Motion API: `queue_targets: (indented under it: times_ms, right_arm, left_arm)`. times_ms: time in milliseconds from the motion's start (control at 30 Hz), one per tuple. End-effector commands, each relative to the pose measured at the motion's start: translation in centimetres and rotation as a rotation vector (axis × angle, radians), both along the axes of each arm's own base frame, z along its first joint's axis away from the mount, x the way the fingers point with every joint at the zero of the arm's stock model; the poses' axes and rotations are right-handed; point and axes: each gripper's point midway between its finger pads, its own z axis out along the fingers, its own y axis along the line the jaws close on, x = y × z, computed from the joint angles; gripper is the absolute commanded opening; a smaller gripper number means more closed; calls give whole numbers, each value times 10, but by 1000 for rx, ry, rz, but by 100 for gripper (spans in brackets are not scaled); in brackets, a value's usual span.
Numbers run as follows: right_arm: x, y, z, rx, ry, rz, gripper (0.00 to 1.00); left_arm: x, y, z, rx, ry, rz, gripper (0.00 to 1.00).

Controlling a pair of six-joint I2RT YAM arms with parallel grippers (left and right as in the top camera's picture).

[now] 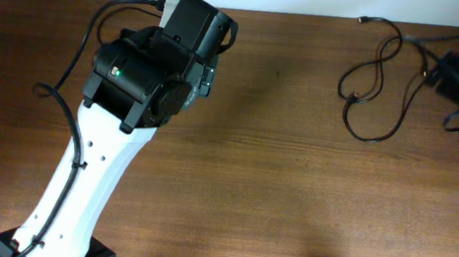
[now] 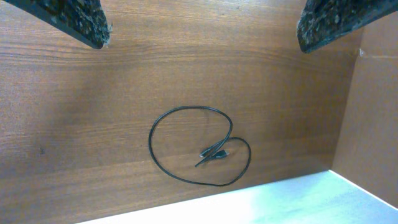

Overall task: Untangle cables
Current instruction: 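Lower the right gripper onto the cable loops at upper right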

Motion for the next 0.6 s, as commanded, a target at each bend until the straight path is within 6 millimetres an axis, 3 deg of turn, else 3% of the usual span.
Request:
queue_targets:
  times_ms: [0,100,200,400,567]
  right_arm:
    - [3,22,-54,13,96,138,100]
    - [3,34,-78,-16,129,205,100]
    - [1,41,-90,-54,153,255,100]
    - [-9,28,-123,-102,256,218,100]
    - [-4,27,-159,-81,322,225,100]
  left_arm:
    - [0,0,-1,7,7,-8,99]
    - [0,0,0,5,3,-9,99]
    - [1,-1,0,2,-2,-9,99]
    - [3,-2,2,-4,-12,-9,99]
    - [3,-2,2,-3,-11,-9,99]
